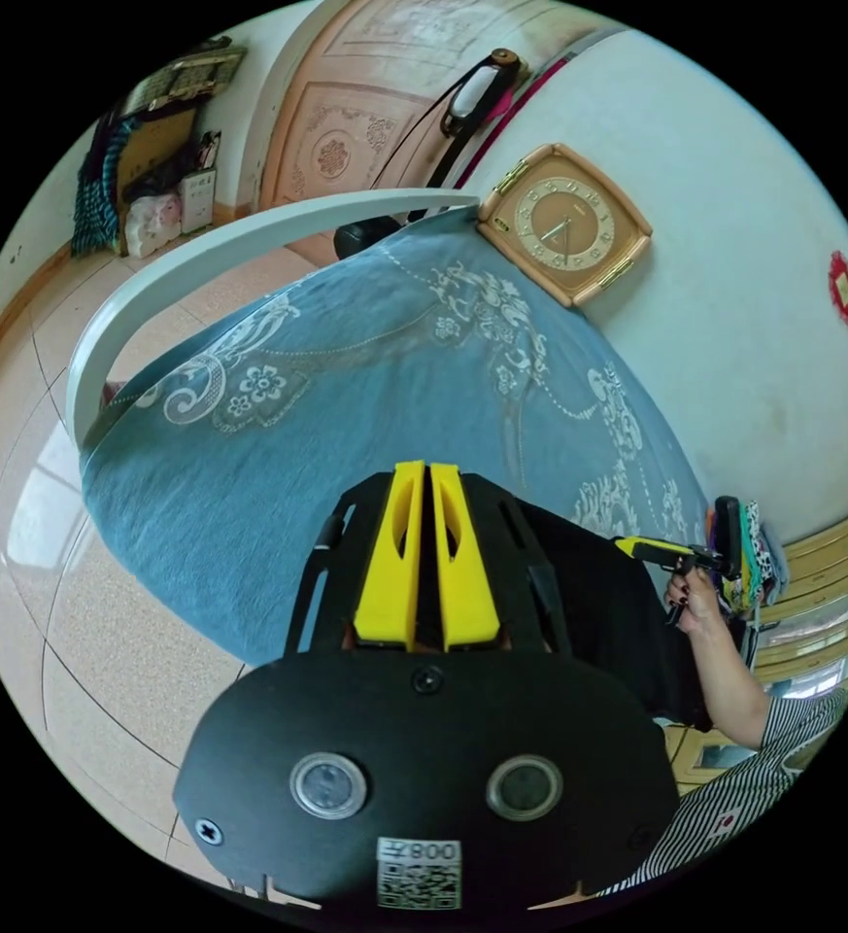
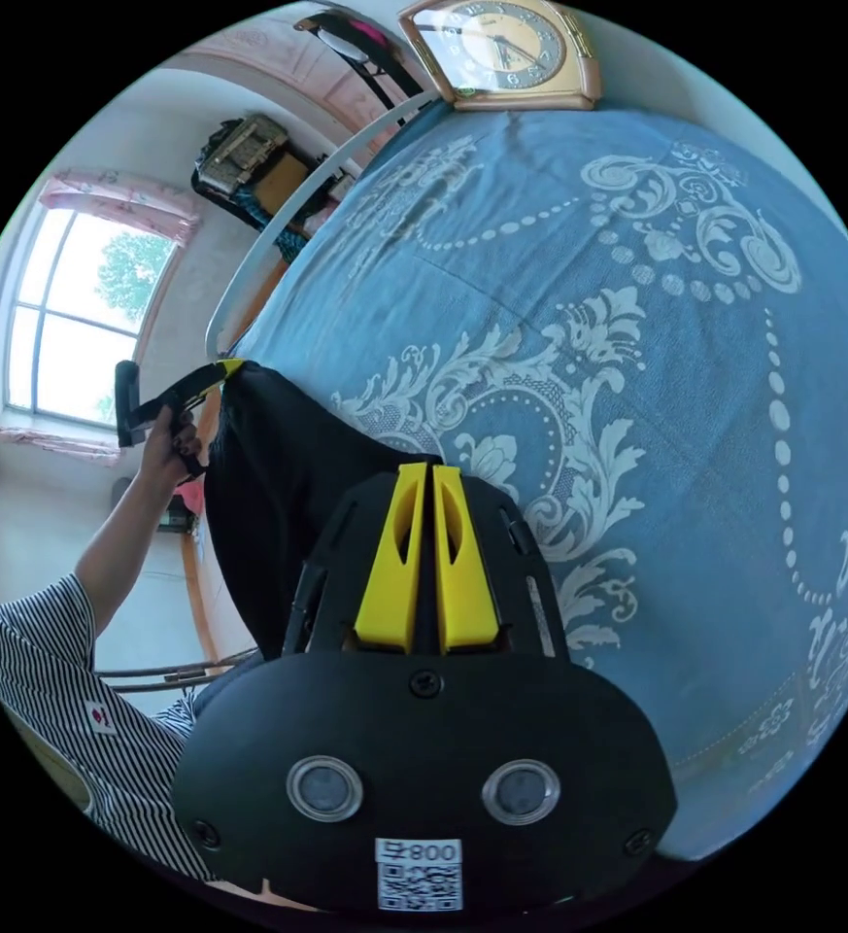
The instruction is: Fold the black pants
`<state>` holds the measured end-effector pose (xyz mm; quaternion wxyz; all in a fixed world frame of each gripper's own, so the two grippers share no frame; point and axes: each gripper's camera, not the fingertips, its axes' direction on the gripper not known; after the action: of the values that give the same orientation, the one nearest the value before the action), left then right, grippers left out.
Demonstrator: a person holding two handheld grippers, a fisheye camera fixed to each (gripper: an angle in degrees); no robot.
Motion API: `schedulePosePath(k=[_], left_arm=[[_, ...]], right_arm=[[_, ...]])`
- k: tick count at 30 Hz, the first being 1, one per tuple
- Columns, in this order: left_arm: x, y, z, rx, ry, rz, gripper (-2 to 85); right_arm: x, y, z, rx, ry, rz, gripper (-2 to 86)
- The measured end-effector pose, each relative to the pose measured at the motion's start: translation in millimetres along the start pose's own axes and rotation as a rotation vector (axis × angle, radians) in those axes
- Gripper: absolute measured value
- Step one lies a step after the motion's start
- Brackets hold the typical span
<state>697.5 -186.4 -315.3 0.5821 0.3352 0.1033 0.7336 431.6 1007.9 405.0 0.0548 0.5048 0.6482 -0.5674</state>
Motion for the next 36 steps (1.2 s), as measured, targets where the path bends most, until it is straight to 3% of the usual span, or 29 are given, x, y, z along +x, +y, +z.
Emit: schedulePosePath(k=[9,12,16,19,22,26,36], left_arm=[[18,40,7,0.068,0.015,-0.03,1.0],[53,67,8,0.083,0.129,0.065,0.6],[130,108,54,-0.047,0.264,0.266,0.3],[179,134,105,-0.172,0.242,0.373,0.2],[207,155,154,-0.288,0.086,0.43,0.2],[226,177,166,-0.288,0.025,0.435,0.1],[268,294,167,-0.34,0.099,0.499,0.1]], right_arm=[[6,39,-73,0.157,-0.004,-0.012,0.3],[-20,80,-95,0.179,0.03,-0.09,0.2],[-49,146,-89,0.118,0.249,-0.09,0.1],[-45,167,-69,0.039,0.306,-0.048,0.1],[-41,174,-73,0.052,0.324,-0.027,0.1],[-44,182,-92,0.06,0.38,0.018,0.1],[-127,312,-147,0.062,0.396,-0.044,0.1]])
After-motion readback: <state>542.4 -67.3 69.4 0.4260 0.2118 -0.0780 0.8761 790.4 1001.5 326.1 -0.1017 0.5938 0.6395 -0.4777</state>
